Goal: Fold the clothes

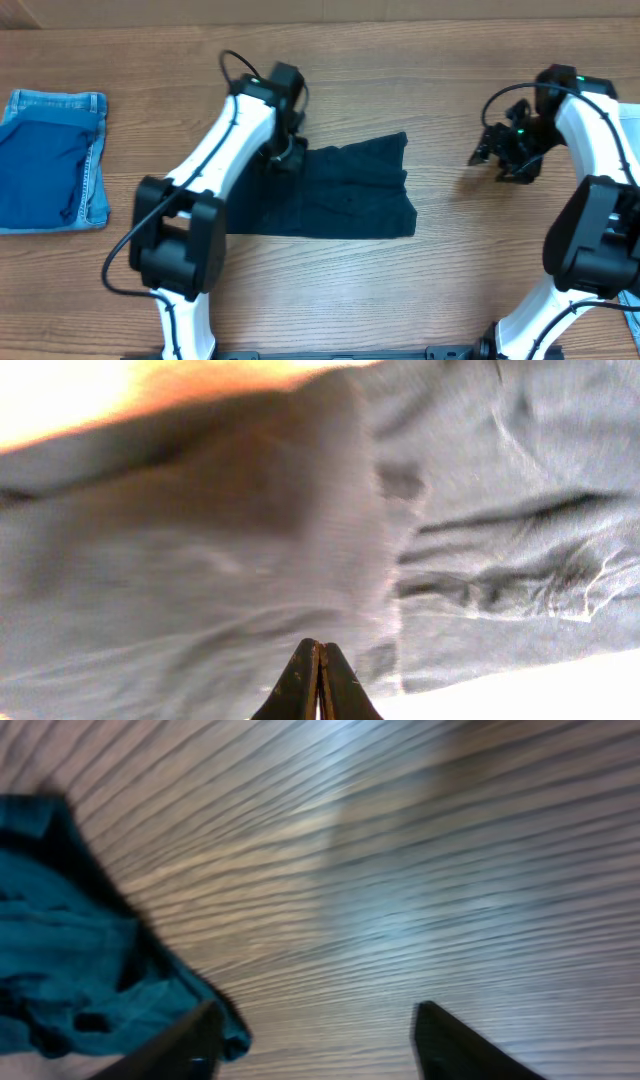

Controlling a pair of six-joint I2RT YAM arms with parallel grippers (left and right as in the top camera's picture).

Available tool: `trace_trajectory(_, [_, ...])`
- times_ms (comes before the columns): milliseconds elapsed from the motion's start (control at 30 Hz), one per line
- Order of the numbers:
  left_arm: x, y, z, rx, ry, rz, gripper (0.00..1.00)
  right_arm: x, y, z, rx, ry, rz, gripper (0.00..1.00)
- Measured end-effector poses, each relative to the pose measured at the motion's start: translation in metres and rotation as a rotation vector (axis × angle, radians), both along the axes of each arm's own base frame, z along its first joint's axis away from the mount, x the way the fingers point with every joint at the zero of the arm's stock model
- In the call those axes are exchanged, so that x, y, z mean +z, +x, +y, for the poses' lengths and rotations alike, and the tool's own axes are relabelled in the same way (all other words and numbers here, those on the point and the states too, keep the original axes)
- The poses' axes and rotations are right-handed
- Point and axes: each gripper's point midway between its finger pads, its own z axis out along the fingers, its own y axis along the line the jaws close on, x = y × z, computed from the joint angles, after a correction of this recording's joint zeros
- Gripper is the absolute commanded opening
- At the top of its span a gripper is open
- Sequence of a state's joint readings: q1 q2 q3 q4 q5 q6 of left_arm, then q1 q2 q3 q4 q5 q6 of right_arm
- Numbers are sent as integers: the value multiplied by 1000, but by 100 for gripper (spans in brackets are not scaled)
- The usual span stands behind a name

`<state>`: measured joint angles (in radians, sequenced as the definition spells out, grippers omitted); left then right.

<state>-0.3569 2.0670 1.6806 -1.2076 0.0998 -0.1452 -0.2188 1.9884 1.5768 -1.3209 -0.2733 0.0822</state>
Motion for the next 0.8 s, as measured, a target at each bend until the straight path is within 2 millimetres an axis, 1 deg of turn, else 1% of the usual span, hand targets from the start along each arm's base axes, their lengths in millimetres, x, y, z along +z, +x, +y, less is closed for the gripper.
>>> trace_trajectory(33, [15,12,14,33,8,-59,4,1,1,19,52,13,-4,73])
trace_trajectory(67, [21,16,22,53,10,-74,4,1,2,31,83,16,-7,73])
trace_trajectory(100, [21,16,24,56,11,-76,4,1,2,42,113,18,-8,73])
trace_trajectory(133, [26,21,39,93,20,-88,4,1,3,58,156,22,-16,73])
trace_trajectory(200, [26,26,59,141,29,-89,5,1,0,85,212,34,-13,73])
trace_trajectory(267, [26,30,77,185,38,-89,5,2,2,100,220,61,-23,73])
trace_trajectory(333, [26,32,90,214,47,-92,6,0,5,111,214,115,-25,73])
trace_trajectory(433, [26,34,101,239,55,-93,7,-18,4,125,217,160,19,73])
trace_trajectory(533, [26,35,110,261,56,-91,7,-30,0,136,238,172,53,73])
trace_trajectory(700, [25,35,113,268,58,-90,7,-37,1,139,242,178,42,73])
trace_trajectory(800, [25,35,113,269,58,-90,7,-51,-4,139,221,178,48,73])
